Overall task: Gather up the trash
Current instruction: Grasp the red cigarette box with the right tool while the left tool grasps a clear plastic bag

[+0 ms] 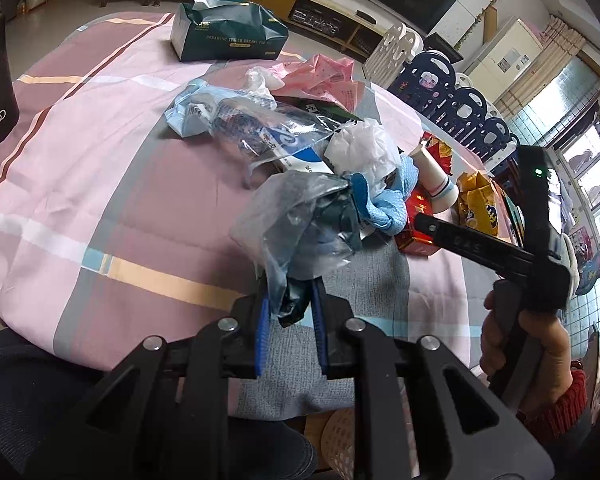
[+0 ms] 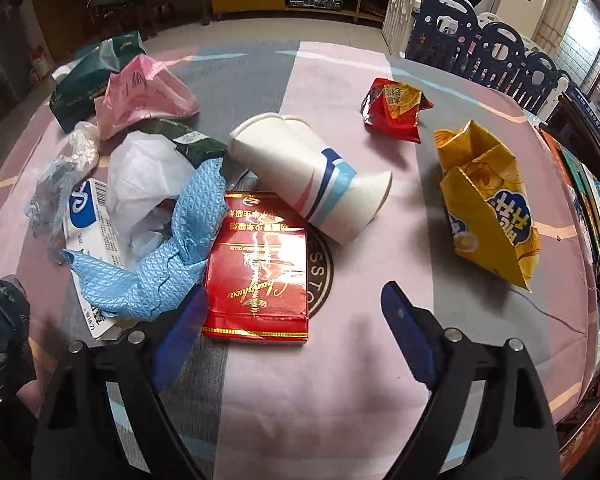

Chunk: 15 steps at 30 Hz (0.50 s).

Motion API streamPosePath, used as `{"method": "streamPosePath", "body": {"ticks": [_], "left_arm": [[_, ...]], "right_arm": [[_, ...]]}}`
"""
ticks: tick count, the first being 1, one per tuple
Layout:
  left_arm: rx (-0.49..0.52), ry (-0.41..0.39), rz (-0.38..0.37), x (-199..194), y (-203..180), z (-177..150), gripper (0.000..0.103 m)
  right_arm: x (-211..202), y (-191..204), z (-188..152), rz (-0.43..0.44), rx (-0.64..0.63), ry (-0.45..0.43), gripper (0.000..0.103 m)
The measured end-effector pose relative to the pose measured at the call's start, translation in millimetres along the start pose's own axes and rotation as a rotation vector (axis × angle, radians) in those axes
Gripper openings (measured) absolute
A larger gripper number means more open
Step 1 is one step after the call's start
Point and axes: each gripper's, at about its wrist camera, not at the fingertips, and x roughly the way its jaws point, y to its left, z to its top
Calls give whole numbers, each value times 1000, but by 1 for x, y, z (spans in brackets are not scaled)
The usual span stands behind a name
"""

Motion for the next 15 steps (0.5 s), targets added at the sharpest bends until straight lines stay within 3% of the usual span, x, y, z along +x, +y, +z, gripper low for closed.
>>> {"method": "streamPosePath", "body": {"ticks": [5,10,11,15], "left_arm": [[-6,4,-1,0,0,0,20],[-6,5,1,1,0,0,20],[-6,6,1,1,0,0,20],[-5,8,4,2,0,0,20]], "right_arm": [[4,7,-3,23,-11,14,69],[13,8,-8,14,-24,37,68],[15,8,-8,18,-23,38,57],[5,9,-9,42,-18,20,57]]}}
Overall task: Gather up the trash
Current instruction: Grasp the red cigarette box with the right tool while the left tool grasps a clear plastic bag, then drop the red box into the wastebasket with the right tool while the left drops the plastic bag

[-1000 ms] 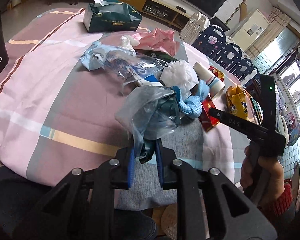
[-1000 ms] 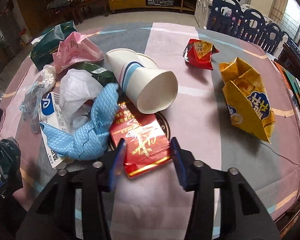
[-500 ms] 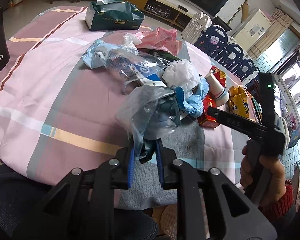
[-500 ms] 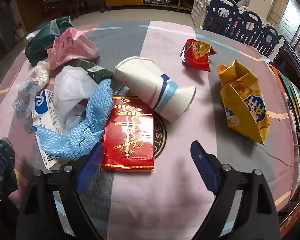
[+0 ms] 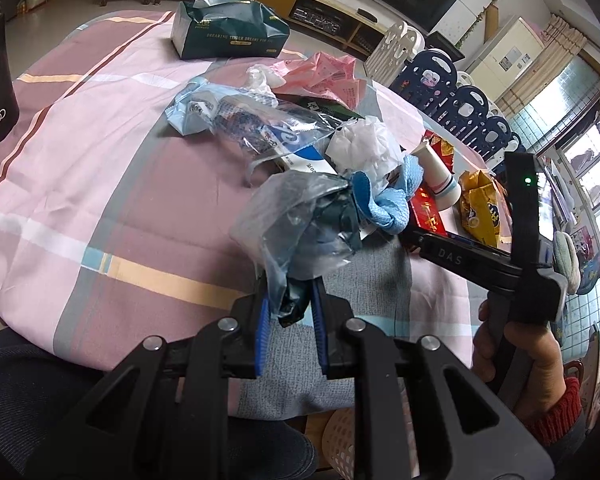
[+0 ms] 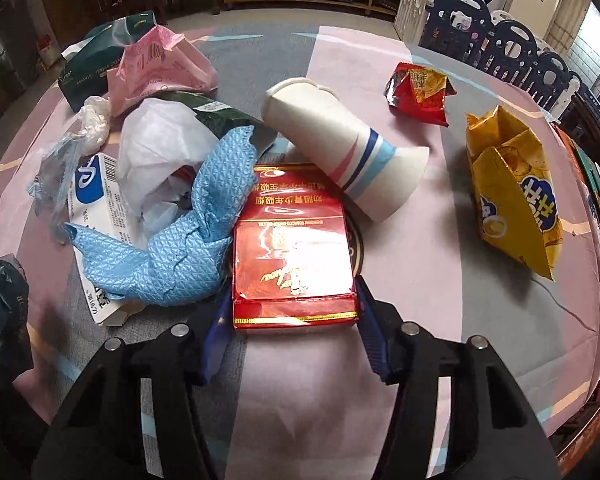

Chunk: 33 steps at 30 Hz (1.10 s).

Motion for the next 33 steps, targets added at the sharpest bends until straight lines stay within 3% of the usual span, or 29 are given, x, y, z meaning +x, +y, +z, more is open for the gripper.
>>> {"method": "streamPosePath", "body": {"ticks": [3,9,13,21,23,33], "left_arm": [[-3,-1,-3,0,1,0,20],[-5,-4,-10,0,1,0,20],[-3,-5,-12,-1,1,-1,20],[-5,-1,-8,0,1,-1,20],[-4,-1,-9,0,1,-1,20],[-5,-3,-12,-1,0,-1,20]], "right_arm": [[-13,-2,-12,2,15,6,57],[-41,-9,-61,97,42,47,57],[-48,-5,-84,99,23,64,57],[-26,10,-69,22,29,76,64],[-24,13,-69,10,39,75,56],[-62,11,-78,28,61,-21,56]]}}
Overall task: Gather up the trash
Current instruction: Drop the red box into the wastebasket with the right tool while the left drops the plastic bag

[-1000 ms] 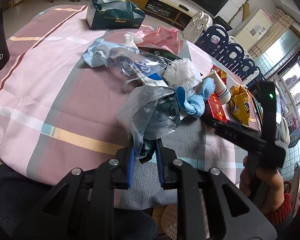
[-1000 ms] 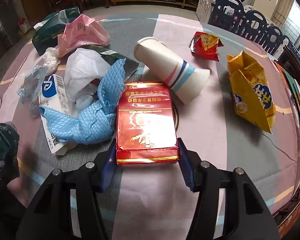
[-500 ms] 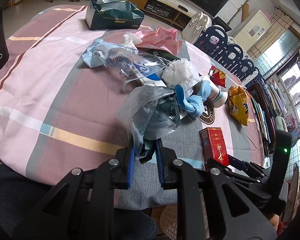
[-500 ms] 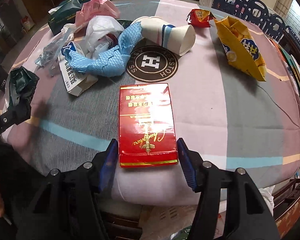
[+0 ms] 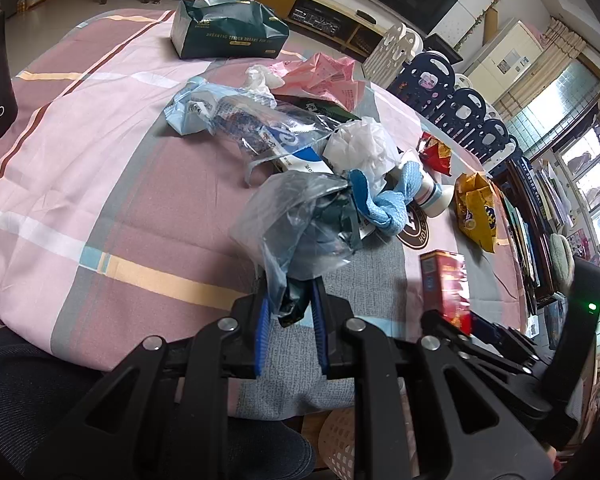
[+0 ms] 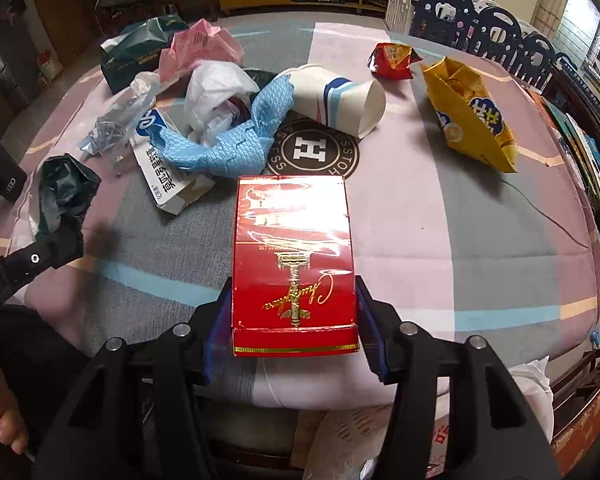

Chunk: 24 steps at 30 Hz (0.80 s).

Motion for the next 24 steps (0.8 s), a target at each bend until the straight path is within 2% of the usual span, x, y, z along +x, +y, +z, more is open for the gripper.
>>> {"method": "streamPosePath", "body": {"ticks": [15,21,24], "left_arm": [[4,-31,-55,-7,1,0,19],[-45,-79,-159,-22,9,2,19],[-67,-77,-211,-31,9,-2,19]], "right_arm": [[-58,-20,-36,10,54,-113,56],[-87,-35,-44,30,98,-179,56],[-106,-47,-52,41,114,-218,56]]}}
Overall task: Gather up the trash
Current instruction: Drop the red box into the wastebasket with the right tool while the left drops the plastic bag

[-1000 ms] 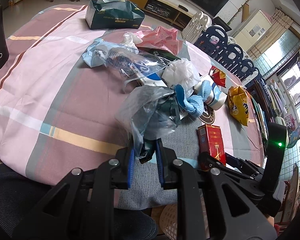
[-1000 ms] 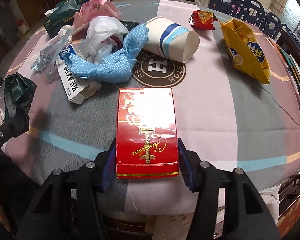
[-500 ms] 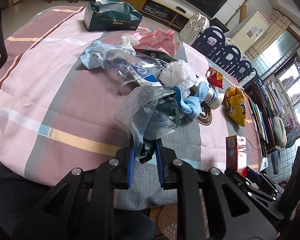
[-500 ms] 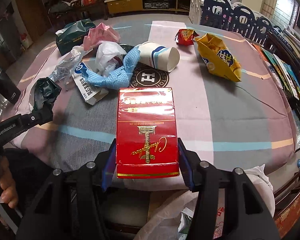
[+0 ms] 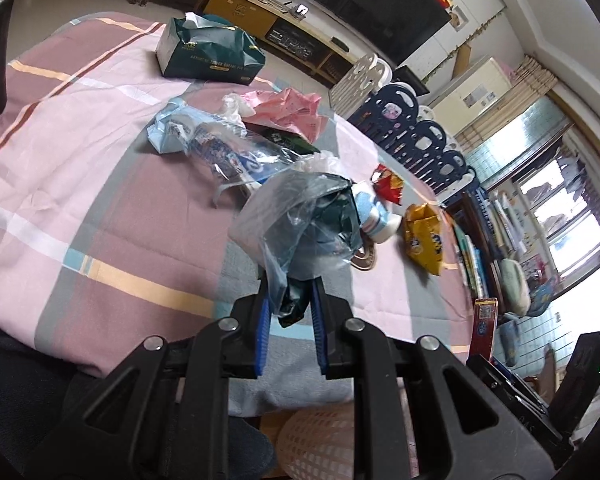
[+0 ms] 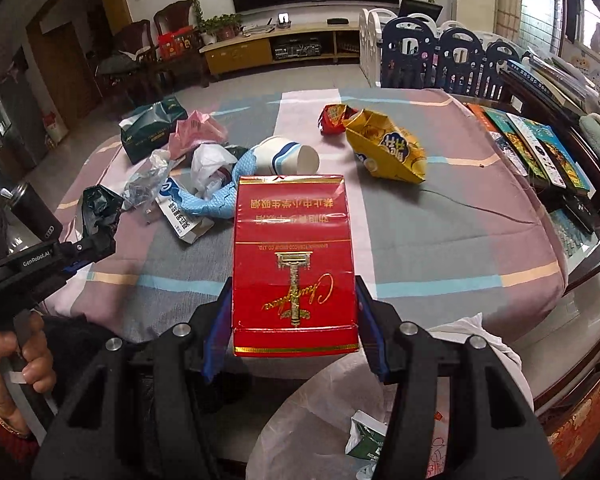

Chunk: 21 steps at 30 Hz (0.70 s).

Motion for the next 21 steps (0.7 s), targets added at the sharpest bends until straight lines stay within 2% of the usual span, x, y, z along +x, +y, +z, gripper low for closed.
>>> {"method": "streamPosePath", "body": {"ticks": [7,9,12,18,21], "left_arm": [[51,26,-204,-19,-33,-12,19],[64,40,-283,-23,-43,-17,19],[91,61,-354,-27,-61,-24,19],[222,149,-387,-22,-108,-51,19],[332,231,-392,-12,-137,-73,19]], "right_arm": [[-47,-23,-22,-15,-22,-22,56],[-55,-30,-33,-36,-32,-6,56],[-57,-44,-56,-60,-31,45,56],[-28,-76,-106,-87,61,242,57],[-28,-89,-114,-112,131,254,72]]}}
